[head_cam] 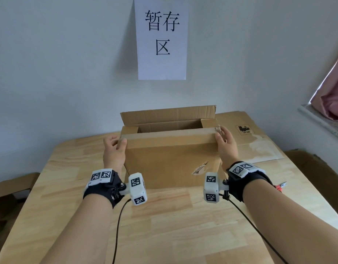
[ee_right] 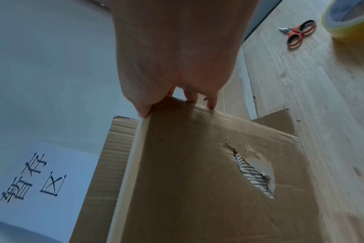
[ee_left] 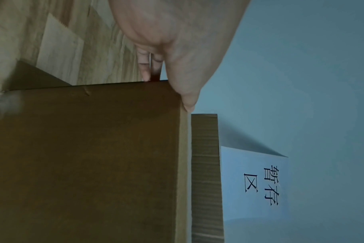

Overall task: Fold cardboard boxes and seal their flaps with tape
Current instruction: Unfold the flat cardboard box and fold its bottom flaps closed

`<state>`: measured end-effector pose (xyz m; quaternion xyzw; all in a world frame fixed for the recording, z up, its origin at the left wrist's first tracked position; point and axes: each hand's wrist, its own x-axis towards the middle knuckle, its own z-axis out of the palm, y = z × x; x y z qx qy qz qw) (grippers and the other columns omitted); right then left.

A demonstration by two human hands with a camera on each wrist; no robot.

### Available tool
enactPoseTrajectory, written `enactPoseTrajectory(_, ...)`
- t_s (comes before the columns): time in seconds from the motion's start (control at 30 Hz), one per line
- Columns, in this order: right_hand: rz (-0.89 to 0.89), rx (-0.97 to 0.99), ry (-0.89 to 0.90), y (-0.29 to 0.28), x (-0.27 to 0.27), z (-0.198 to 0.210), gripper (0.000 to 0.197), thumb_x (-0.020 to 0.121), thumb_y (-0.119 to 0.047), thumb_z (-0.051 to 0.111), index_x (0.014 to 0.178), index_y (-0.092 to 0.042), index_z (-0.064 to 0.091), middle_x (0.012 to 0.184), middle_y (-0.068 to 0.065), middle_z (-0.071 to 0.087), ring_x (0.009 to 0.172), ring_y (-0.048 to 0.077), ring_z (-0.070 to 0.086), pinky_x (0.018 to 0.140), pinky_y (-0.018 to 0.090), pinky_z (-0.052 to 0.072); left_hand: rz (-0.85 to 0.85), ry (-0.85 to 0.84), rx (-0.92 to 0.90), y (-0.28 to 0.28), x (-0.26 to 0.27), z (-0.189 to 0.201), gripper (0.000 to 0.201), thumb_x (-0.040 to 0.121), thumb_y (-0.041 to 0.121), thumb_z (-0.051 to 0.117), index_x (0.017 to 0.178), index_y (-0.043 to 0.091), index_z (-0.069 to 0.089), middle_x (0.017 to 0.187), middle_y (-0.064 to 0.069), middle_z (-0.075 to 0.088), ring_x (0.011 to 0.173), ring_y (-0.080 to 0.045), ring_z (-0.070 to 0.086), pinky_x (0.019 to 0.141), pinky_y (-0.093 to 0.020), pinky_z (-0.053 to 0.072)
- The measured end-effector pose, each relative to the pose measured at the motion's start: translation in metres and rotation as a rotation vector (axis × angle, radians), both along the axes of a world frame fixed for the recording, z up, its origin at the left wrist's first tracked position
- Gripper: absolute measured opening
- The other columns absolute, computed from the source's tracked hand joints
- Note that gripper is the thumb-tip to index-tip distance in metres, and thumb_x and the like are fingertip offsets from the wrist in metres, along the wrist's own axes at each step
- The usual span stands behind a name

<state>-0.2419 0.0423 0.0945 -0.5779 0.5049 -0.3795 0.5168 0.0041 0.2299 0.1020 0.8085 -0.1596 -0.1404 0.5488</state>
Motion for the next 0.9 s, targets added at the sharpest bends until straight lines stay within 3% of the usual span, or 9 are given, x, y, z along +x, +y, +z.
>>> enactPoseTrajectory(0.1, -0.038, 0.021, 0.022, -0.004, 0.003, 0.004, 0.041, 0.094, -0.025, 0.052, 0.134, -0.02, 0.046, 0.132, 0.004, 0.05, 0.117, 0.019, 0.05, 0.103, 0.039, 0.042, -0.007, -0.028, 0.04, 0.002, 0.003, -0.002, 0.034, 0.095, 0.031, 0.053, 0.126, 0.022, 0.043, 0.134, 0.001, 0.051, 0.104, -0.014, 0.05, 0.085, -0.029, 0.036)
enactPoseTrajectory(0.2, -0.029, 0.087, 0.073, -0.008, 0.009, 0.01, 0.043, 0.091, -0.031, 0.054, 0.13, -0.013, 0.047, 0.124, 0.005, 0.054, 0.11, 0.021, 0.053, 0.1, 0.041, 0.044, -0.015, -0.066, 0.099, 0.006, 0.008, -0.003, 0.033, 0.095, 0.03, 0.052, 0.126, 0.021, 0.045, 0.134, -0.001, 0.051, 0.111, -0.02, 0.052, 0.085, -0.029, 0.036)
enactPoseTrajectory(0.37, -0.032, 0.118, 0.131, -0.01, 0.016, 0.012, 0.043, 0.098, -0.034, 0.04, 0.135, -0.012, 0.043, 0.122, 0.006, 0.053, 0.109, 0.022, 0.05, 0.097, 0.038, 0.041, -0.074, -0.116, 0.17, 0.005, 0.012, -0.001, 0.034, 0.096, 0.03, 0.051, 0.126, 0.017, 0.044, 0.133, -0.002, 0.051, 0.113, -0.024, 0.052, 0.087, -0.031, 0.037)
enactPoseTrajectory(0.5, -0.045, 0.178, 0.144, -0.014, 0.014, 0.017, 0.044, 0.099, -0.032, 0.037, 0.138, -0.013, 0.039, 0.128, 0.009, 0.052, 0.117, 0.027, 0.049, 0.101, 0.041, 0.04, -0.078, -0.234, 0.306, -0.009, 0.01, 0.005, 0.032, 0.096, 0.028, 0.049, 0.125, 0.016, 0.044, 0.133, -0.006, 0.051, 0.116, -0.028, 0.05, 0.099, -0.045, 0.039)
enactPoseTrajectory(0.6, -0.039, 0.216, 0.129, -0.018, 0.01, 0.019, 0.043, 0.098, -0.031, 0.038, 0.138, -0.013, 0.038, 0.128, 0.009, 0.051, 0.114, 0.026, 0.049, 0.102, 0.042, 0.04, -0.109, -0.481, 0.465, -0.022, 0.002, 0.016, 0.043, 0.093, 0.018, 0.048, 0.135, 0.021, 0.039, 0.144, -0.005, 0.038, 0.13, -0.031, 0.036, 0.104, -0.052, 0.032)
enactPoseTrajectory(0.7, -0.032, 0.223, 0.108, -0.016, 0.008, 0.016, 0.044, 0.098, -0.031, 0.038, 0.138, -0.013, 0.037, 0.127, 0.008, 0.051, 0.109, 0.024, 0.049, 0.1, 0.041, 0.041, -0.292, -0.712, 0.576, -0.042, -0.006, 0.035, 0.072, 0.088, 0.005, 0.052, 0.148, 0.028, 0.019, 0.159, 0.002, 0.006, 0.145, -0.028, 0.008, 0.112, -0.056, 0.014)
enactPoseTrajectory(0.77, -0.025, 0.225, 0.098, -0.013, 0.009, 0.015, 0.044, 0.098, -0.031, 0.038, 0.139, -0.014, 0.037, 0.13, 0.008, 0.051, 0.115, 0.027, 0.05, 0.102, 0.043, 0.04, -0.426, -0.8, 0.634, -0.063, -0.011, 0.049, 0.085, 0.087, 0.005, 0.055, 0.151, 0.031, 0.004, 0.159, 0.006, -0.011, 0.146, -0.027, -0.006, 0.115, -0.057, 0.003)
enactPoseTrajectory(0.83, -0.019, 0.228, 0.091, -0.012, 0.009, 0.015, 0.045, 0.099, -0.03, 0.038, 0.141, -0.014, 0.036, 0.132, 0.009, 0.05, 0.119, 0.028, 0.049, 0.102, 0.042, 0.04, -0.531, -0.867, 0.687, -0.085, -0.019, 0.061, 0.09, 0.088, 0.012, 0.058, 0.151, 0.031, -0.005, 0.158, 0.007, -0.017, 0.146, -0.027, -0.012, 0.114, -0.056, -0.002)
enactPoseTrajectory(0.9, -0.013, 0.243, 0.083, -0.011, 0.007, 0.016, 0.045, 0.099, -0.03, 0.038, 0.141, -0.014, 0.035, 0.131, 0.009, 0.049, 0.119, 0.028, 0.049, 0.1, 0.04, 0.041, -0.61, -0.881, 0.746, -0.103, -0.026, 0.07, 0.09, 0.089, 0.018, 0.059, 0.151, 0.03, -0.007, 0.159, 0.006, -0.009, 0.146, -0.026, -0.01, 0.114, -0.056, -0.002)
